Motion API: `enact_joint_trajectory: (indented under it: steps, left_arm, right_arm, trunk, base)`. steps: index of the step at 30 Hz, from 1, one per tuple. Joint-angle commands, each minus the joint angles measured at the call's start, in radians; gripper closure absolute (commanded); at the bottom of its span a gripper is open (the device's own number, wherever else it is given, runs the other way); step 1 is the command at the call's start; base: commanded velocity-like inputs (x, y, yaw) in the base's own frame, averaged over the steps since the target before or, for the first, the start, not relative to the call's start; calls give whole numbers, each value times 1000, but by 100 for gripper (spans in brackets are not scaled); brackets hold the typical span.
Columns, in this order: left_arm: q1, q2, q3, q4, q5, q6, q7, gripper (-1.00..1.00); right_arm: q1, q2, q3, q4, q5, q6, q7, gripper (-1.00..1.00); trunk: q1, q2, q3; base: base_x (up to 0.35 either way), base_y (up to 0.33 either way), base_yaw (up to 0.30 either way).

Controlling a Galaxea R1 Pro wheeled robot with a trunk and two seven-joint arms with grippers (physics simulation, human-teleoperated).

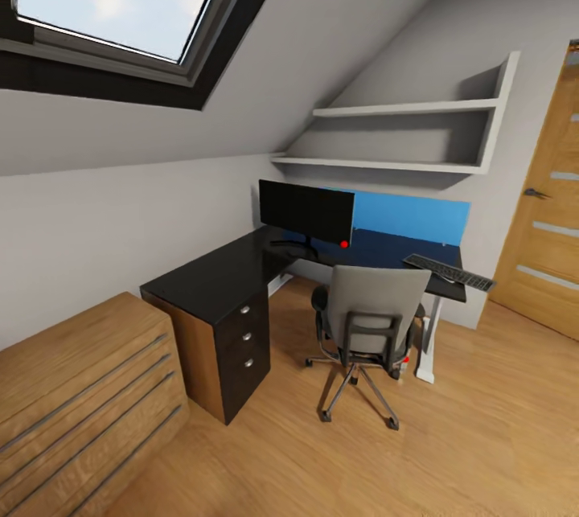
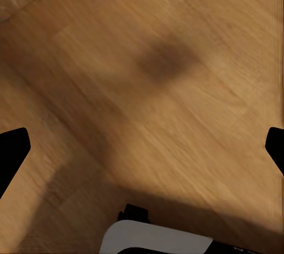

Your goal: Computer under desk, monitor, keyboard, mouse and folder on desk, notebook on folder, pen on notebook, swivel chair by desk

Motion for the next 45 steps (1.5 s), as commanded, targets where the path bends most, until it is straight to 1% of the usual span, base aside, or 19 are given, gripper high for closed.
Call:
enact_joint_trajectory:
  steps: [1,20,25,29,36,45]
  left_arm:
    - [0,0,1,-2,1,-1,0,-100]
    - [0,0,1,-2,2,-1,0,-100]
    - [0,0,1,-2,2,-1,0,-100]
    - [0,0,1,-1,2,-1,0,-100]
    - [0,0,1,-1,2,-1,0,-100]
    - [0,0,1,-1,2,-1,0,-100]
  right_arm:
    - [-1,0,-1,1,0,-3,1,-100]
    - [-1,0,-3,1,-1,3,-1,-100]
    - [-1,5,-16,2,-2,10,-3,-100]
    - [-1,8,-21,2,-2,23,-4,-100]
    - [-1,10,-22,-2,-5,105,-4,-100]
    - [-1,8,-22,-5,-36,119,-3,-100]
  trunk:
    - [0,-1,0]
    - [0,-1,19]
    - [0,-1,20]
    - [0,-1,18]
    - [0,-1,10]
    - [0,-1,-1]
  base:
    - [1,-1,-240]
    - [0,0,-246]
    - [0,0,-289]
    - [0,0,-274]
    - [0,0,-214]
    - [0,0,-193]
